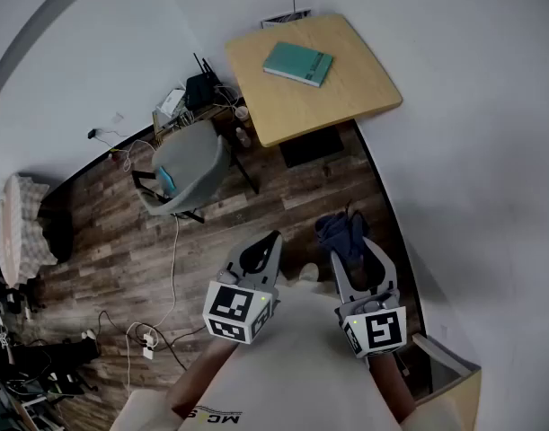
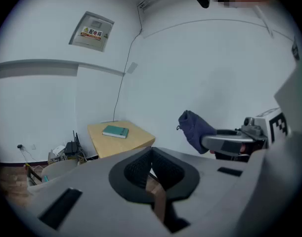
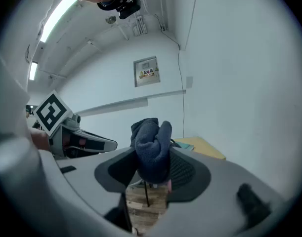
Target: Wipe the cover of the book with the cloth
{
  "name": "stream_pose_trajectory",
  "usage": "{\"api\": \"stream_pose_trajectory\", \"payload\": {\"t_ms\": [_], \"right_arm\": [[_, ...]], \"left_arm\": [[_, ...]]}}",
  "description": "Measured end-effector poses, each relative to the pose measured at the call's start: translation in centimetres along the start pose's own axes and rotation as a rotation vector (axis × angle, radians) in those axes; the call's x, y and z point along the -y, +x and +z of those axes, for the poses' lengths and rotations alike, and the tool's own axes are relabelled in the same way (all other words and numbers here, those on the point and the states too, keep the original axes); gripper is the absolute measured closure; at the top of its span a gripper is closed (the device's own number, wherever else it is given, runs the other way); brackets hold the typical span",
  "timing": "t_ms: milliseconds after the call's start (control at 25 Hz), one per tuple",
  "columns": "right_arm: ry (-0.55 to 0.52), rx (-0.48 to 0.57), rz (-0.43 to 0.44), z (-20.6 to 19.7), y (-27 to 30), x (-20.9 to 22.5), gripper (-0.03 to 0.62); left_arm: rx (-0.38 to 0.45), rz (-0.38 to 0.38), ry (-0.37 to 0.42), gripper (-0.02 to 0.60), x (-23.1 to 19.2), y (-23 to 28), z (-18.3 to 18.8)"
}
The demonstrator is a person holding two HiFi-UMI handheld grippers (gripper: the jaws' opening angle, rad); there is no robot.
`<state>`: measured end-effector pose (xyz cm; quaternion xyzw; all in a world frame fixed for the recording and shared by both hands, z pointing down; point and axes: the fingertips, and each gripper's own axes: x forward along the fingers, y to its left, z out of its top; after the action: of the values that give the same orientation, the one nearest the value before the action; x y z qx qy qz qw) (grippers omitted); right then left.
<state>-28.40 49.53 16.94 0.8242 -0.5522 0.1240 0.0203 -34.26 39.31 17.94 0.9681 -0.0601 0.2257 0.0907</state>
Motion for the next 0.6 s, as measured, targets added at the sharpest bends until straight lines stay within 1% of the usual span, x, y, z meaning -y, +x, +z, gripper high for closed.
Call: {"api": "stream_pose_trajectory", "payload": {"t_ms": [200, 400, 600], "right_arm": [[0.006, -0.012, 0.001, 1.0, -0.7, 0.0, 0.405], [0.015, -0.032, 0.008, 0.4, 0.1, 0.4, 0.407], [0.077, -0.044, 0.007, -0.1, 1.5, 1.0, 0.405]], "left_arm": [[-0.001, 0.010, -0.004, 0.571, 0.2, -1.0, 1.3], [-0.025, 0.018, -0.020, 0.571, -0.3, -0.9, 0.5], [-0.047, 0.014, -0.040, 0.571, -1.6, 0.2, 0.0]]}}
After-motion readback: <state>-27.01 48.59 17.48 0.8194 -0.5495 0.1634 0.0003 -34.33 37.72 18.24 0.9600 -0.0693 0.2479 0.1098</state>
